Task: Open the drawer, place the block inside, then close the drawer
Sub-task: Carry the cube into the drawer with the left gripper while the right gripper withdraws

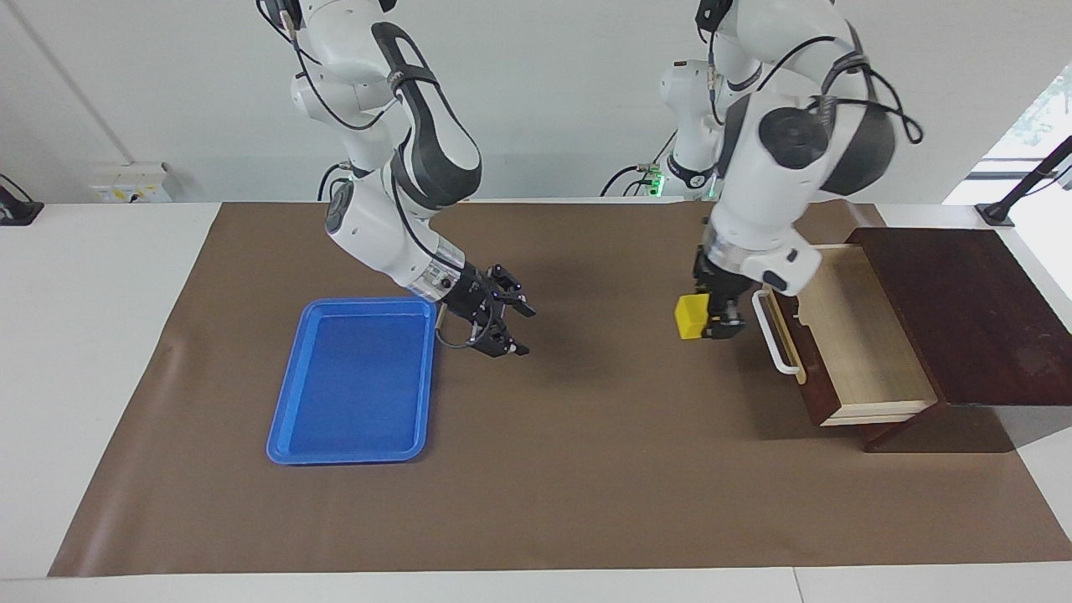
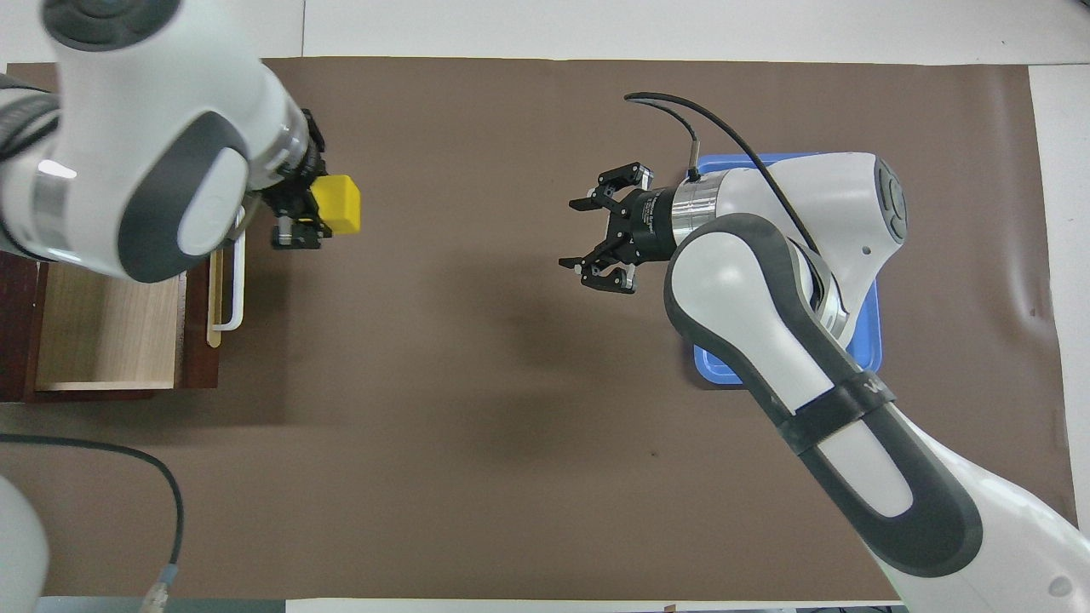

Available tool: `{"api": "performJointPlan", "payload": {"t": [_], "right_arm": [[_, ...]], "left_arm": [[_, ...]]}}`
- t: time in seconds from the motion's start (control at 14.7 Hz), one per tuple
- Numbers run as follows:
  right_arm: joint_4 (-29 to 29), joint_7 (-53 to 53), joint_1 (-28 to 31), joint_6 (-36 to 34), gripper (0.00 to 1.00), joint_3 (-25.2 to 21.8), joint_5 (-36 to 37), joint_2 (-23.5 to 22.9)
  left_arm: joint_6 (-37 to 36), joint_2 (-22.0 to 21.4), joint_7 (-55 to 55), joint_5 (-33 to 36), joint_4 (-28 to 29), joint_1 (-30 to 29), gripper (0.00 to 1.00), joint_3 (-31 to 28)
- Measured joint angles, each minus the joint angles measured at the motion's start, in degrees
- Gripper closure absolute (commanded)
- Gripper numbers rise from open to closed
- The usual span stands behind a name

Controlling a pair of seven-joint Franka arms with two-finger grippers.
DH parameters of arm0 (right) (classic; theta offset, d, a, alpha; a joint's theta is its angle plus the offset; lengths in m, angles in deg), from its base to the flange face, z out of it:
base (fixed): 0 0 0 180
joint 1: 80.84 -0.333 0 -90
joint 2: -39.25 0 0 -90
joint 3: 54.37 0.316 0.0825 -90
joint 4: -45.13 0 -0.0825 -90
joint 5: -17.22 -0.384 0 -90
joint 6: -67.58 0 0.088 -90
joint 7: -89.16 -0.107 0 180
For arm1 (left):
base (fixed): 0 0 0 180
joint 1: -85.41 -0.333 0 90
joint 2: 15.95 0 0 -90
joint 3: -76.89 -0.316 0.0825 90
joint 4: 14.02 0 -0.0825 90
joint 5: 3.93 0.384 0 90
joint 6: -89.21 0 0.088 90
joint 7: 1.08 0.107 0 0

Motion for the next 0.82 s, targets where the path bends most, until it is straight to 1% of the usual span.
{"api": "performJointPlan", "payload": {"t": [0.14, 0.27, 0.41, 0.48, 0.55, 0.68, 0.82], "right_arm": [[0.02, 0.02, 0.01, 0.0, 0.25, 0.02, 0.1, 0.0], [0.02, 0.08, 0.0, 0.0, 0.25, 0.03, 0.55, 0.0], [0.02, 0.11, 0.0, -0.01, 0.24, 0.03, 1.79, 0.0], [0.02, 0.11, 0.02, -0.09, 0.23, 0.03, 2.91, 0.01], [-0.03, 0.44, 0.17, -0.8, 0.23, 0.0, 5.16, 0.17], [-0.1, 1.21, 0.76, -2.55, 0.19, -0.09, 10.76, 0.97], [-0.25, 3.06, 2.12, -5.75, 0.15, -0.14, 16.31, 2.72]], "left_arm": [[-2.11, -3.29, 8.24, -0.9, 0.46, -8.02, 1.0, -0.05], [-1.92, -5.38, 15.69, -1.19, 3.12, -14.27, 1.0, -0.06], [2.97, -6.92, 21.03, -1.37, 8.64, -19.24, 1.0, -0.02], [6.83, -7.79, 22.04, -1.47, 12.66, -20.75, 1.0, -0.02], [12.48, -9.26, 22.23, -1.56, 20.61, -21.43, 1.0, 0.31], [14.68, -10.18, 21.47, -1.56, 24.75, -21.4, 1.0, 0.91], [17.48, -10.95, 20.23, -1.56, 28.04, -21.14, 1.0, 1.28]]}}
